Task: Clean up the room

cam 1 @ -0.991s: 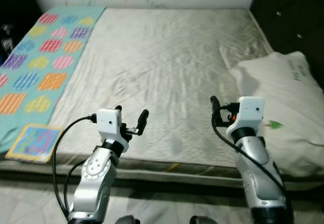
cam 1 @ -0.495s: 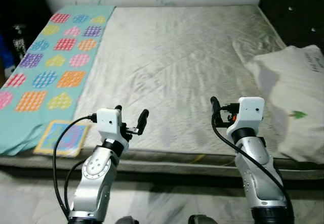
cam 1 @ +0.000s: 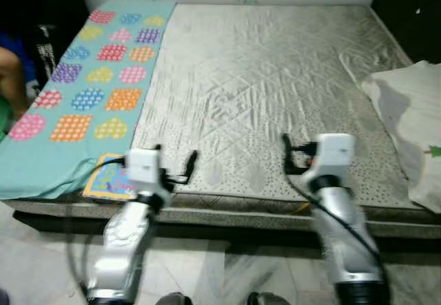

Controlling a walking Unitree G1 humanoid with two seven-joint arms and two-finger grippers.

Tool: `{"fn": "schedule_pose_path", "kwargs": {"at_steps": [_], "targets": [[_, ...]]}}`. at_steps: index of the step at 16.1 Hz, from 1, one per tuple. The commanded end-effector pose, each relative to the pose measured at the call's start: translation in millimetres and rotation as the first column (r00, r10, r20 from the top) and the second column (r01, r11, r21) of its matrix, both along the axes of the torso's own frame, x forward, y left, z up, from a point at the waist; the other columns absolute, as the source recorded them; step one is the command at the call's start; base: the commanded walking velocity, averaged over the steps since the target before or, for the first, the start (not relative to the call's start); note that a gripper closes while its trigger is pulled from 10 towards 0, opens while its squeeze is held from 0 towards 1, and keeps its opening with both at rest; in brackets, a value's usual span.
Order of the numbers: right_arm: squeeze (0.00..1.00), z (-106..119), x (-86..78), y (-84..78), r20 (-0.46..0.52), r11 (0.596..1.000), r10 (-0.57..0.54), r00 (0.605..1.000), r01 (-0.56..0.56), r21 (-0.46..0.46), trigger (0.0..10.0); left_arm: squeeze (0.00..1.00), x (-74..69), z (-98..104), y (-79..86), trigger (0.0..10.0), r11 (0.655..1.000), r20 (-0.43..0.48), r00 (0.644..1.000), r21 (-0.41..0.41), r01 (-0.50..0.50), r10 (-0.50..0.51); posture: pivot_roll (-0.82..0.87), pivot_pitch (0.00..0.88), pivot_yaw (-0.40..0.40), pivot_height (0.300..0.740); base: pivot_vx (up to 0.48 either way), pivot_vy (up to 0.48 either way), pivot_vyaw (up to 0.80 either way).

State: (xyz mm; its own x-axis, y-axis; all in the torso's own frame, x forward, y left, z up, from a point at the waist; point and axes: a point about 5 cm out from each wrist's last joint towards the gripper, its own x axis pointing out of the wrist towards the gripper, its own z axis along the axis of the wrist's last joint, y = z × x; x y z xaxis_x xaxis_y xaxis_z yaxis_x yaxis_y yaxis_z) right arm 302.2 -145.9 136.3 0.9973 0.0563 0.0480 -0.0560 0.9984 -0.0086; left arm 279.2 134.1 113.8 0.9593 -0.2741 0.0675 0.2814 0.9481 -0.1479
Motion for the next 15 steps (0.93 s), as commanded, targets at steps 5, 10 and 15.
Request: {"fn": "schedule_pose_path", "kwargs": {"at_steps": [5, 10, 15], "targets": [[0.0, 1.4, -0.6, -4.3, 0.007, 1.0, -0.008, 1.0, 0.008, -0.006, 10.0, 0.0, -4.1, 2.4, -3.9, 10.0, 0.999, 0.02, 0.999, -0.013, 0.032, -0.031, -0.04, 0.147, 0.046, 0.74, 0.376, 0.0, 0.0], [0.0, 0.7, -1.1, -6.6, 0.006, 1.0, -0.022, 1.0, 0.022, -0.004, 10.0, 0.0, -4.2, 2.4, -3.3, 10.0, 0.999, 0.017, 0.999, -0.01, 0.033, -0.033, -0.03, 0.15, 0.047, 0.74, 0.406, 0.0, 0.0], [0.0, -1.8, -2.6, -10.6, -0.012, 0.999, -0.041, 0.999, 0.041, -0.016, 10.0, 0.0, -5.2, 1.2, -3.3, 10.0, 1.0, 0.013, 1.0, -0.003, 0.027, -0.027, -0.04, 0.159, 0.046, 0.74, 0.399, 0.0, 0.0]]}}
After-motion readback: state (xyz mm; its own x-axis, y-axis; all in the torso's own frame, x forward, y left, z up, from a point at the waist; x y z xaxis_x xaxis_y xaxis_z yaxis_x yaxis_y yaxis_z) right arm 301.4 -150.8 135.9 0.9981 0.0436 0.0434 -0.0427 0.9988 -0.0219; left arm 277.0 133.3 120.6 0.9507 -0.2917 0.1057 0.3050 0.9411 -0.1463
